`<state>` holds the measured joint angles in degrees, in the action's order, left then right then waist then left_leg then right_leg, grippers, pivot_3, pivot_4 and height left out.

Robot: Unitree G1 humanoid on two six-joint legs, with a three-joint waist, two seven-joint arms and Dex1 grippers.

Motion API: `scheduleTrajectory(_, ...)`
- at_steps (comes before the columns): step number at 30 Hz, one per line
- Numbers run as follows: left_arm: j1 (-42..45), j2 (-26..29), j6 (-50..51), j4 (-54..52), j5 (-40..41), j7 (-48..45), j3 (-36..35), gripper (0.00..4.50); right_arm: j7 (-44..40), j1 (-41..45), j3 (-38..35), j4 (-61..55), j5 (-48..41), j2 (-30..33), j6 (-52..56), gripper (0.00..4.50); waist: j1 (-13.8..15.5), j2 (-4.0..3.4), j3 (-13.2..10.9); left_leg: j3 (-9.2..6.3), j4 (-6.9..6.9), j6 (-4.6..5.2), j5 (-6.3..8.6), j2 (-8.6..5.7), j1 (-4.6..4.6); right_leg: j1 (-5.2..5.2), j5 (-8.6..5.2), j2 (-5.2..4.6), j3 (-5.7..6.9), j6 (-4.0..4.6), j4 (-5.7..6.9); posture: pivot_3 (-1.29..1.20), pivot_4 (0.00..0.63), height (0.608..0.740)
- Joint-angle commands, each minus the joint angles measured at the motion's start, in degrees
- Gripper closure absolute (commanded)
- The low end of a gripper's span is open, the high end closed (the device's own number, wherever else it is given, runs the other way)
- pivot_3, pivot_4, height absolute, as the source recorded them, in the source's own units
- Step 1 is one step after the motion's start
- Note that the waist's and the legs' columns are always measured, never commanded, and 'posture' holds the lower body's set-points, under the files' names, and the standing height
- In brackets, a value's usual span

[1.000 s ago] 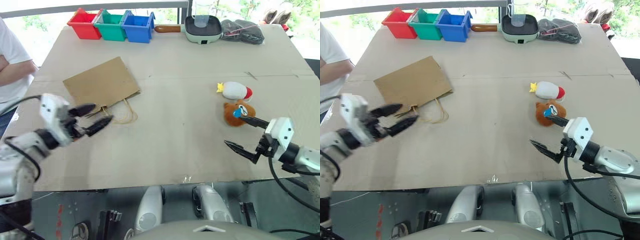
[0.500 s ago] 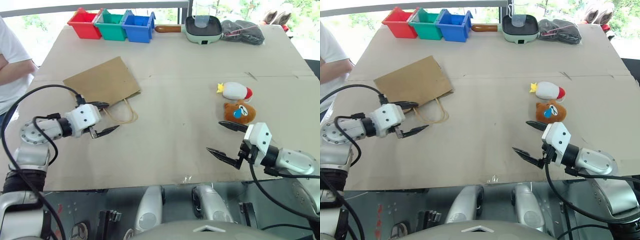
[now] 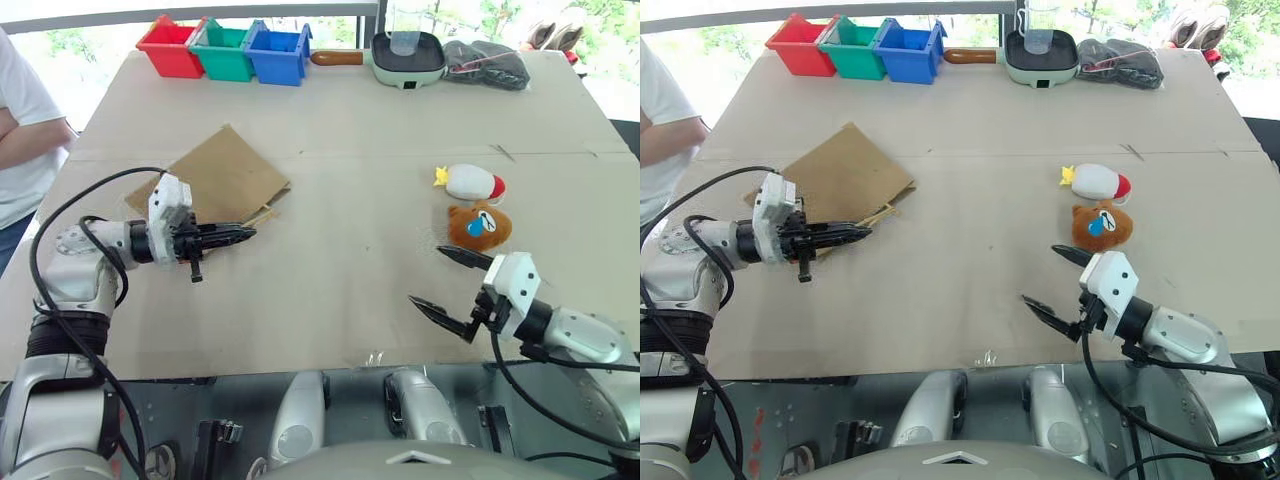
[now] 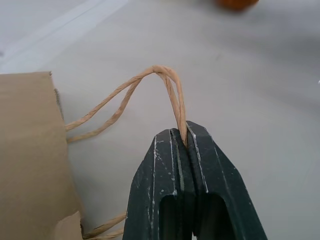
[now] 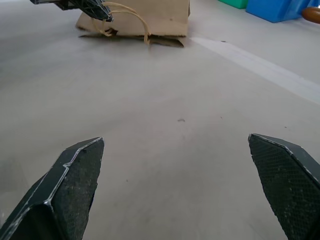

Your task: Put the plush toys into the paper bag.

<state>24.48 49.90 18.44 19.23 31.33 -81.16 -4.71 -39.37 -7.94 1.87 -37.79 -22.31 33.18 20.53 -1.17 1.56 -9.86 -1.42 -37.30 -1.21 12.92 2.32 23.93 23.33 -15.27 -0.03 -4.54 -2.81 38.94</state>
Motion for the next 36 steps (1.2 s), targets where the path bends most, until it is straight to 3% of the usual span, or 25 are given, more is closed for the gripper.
scheduleTrajectory(1, 0.2, 0.6, 9.2, -7.8, 5.0, 0.9, -2.2, 4.38, 1.4, 3.2, 1.9, -1.9, -0.6, -1.6, 1.1, 0.00, 0.0, 0.00, 0.0, -0.02, -0.01, 0.00, 0.00, 0.00, 0.00, 0.00, 0.00, 0.00, 0.02, 0.00, 0.00, 0.00, 0.150, 0.740)
scheduleTrajectory(4, -1.1, -0.5, 10.0, -11.7, 4.6, 2.4, -1.6, 4.38, 1.6, 6.1, 4.4, -0.9, 0.8, -2.6, 1.1, 0.00, 0.0, -0.01, 0.0, -0.04, 0.00, 0.00, 0.00, 0.00, 0.00, 0.00, 0.00, 0.01, 0.03, 0.01, 0.00, 0.00, 0.150, 0.740)
scheduleTrajectory(9, -4.9, -1.6, 1.0, -13.4, -2.3, 3.0, 0.9, 4.38, 1.1, 7.7, 5.6, -0.3, 1.2, -2.6, 1.2, 0.00, 0.1, -0.01, 0.0, -0.03, 0.00, 0.00, 0.00, 0.00, 0.00, 0.00, 0.01, 0.00, 0.03, 0.03, -0.01, 0.00, 0.150, 0.740)
scheduleTrajectory(10, -5.1, -1.9, 0.0, -13.3, -2.9, 3.4, 0.8, 3.77, 0.9, 7.6, 5.5, -0.4, 1.1, -2.5, 1.3, 0.00, 0.2, -0.01, 0.0, -0.04, 0.00, 0.00, 0.00, 0.00, 0.00, 0.00, 0.00, 0.00, 0.03, 0.03, -0.01, 0.00, 0.150, 0.740)
scheduleTrajectory(14, -6.8, -2.5, -11.5, -11.6, -8.6, 4.4, 0.9, 2.11, -1.5, 5.8, 3.7, -1.4, -0.3, -0.4, 0.2, 0.00, 0.4, 0.00, 0.0, -0.04, -0.03, 0.00, 0.00, -0.01, 0.01, -0.03, 0.01, -0.02, 0.04, 0.03, -0.04, 0.00, 0.150, 0.740)
scheduleTrajectory(22, -5.5, -4.1, -20.3, -6.9, -12.9, 5.6, 1.7, 2.11, -1.4, 5.6, 3.0, -1.6, 0.1, 0.2, -0.2, 0.00, 0.3, -0.01, 0.0, -0.02, -0.03, 0.00, 0.00, -0.01, -0.01, -0.03, 0.01, 0.00, 0.02, 0.03, -0.02, 0.00, 0.150, 0.740)
scheduleTrajectory(25, -5.8, -4.4, -24.9, -6.2, -14.1, 4.0, 2.6, 2.81, -1.0, 5.6, 3.2, -2.0, 0.1, 0.0, 0.1, 0.00, 0.3, 0.00, 0.0, -0.02, -0.04, 0.00, 0.00, -0.01, 0.00, -0.03, 0.01, 0.00, 0.02, 0.02, -0.03, 0.00, 0.150, 0.740)
scheduleTrajectory(26, -6.0, -4.4, -25.2, -6.3, -13.8, 3.6, 2.7, 2.81, -0.9, 5.6, 3.3, -2.2, 0.0, -0.1, 0.3, 0.00, 0.3, 0.00, 0.0, -0.02, -0.04, 0.00, 0.00, -0.01, 0.00, -0.03, 0.01, 0.00, 0.02, 0.02, -0.03, 0.00, 0.150, 0.740)
scheduleTrajectory(31, -7.2, -3.0, -15.2, -10.7, -6.8, -0.2, 1.6, 2.81, -0.4, 5.4, 3.3, -2.5, 0.0, -0.1, 0.5, 0.00, 0.2, 0.00, 0.0, -0.03, -0.04, 0.00, 0.00, -0.01, 0.00, -0.03, 0.01, 0.00, 0.03, 0.02, -0.02, 0.00, 0.150, 0.740)
scheduleTrajectory(32, -7.0, -2.9, -14.8, -10.9, -6.6, -0.1, 1.3, 2.32, -0.3, 5.3, 3.3, -2.6, 0.0, 0.0, 0.6, 0.00, 0.2, 0.00, 0.0, -0.03, -0.04, 0.00, 0.00, -0.01, 0.00, -0.03, 0.01, 0.00, 0.03, 0.02, -0.02, 0.00, 0.150, 0.740)
scheduleTrajectory(33, -6.9, -2.9, -14.6, -11.2, -6.5, 0.1, 1.1, 2.17, -0.3, 5.2, 3.2, -2.7, -0.1, 0.0, 0.6, 0.00, 0.2, 0.00, 0.0, -0.04, -0.04, 0.00, 0.00, -0.01, 0.00, -0.03, 0.01, 0.00, 0.03, 0.02, -0.02, 0.00, 0.150, 0.740)
scheduleTrajectory(36, -7.4, -2.7, -17.8, -11.8, -8.8, 0.0, 1.7, 0.84, -0.3, 4.9, 2.8, -2.9, -0.4, 0.3, 0.7, 0.00, 0.2, 0.00, 0.0, -0.04, -0.04, 0.00, 0.00, -0.01, 0.00, -0.03, 0.01, 0.00, 0.03, 0.02, -0.02, 0.00, 0.150, 0.740)
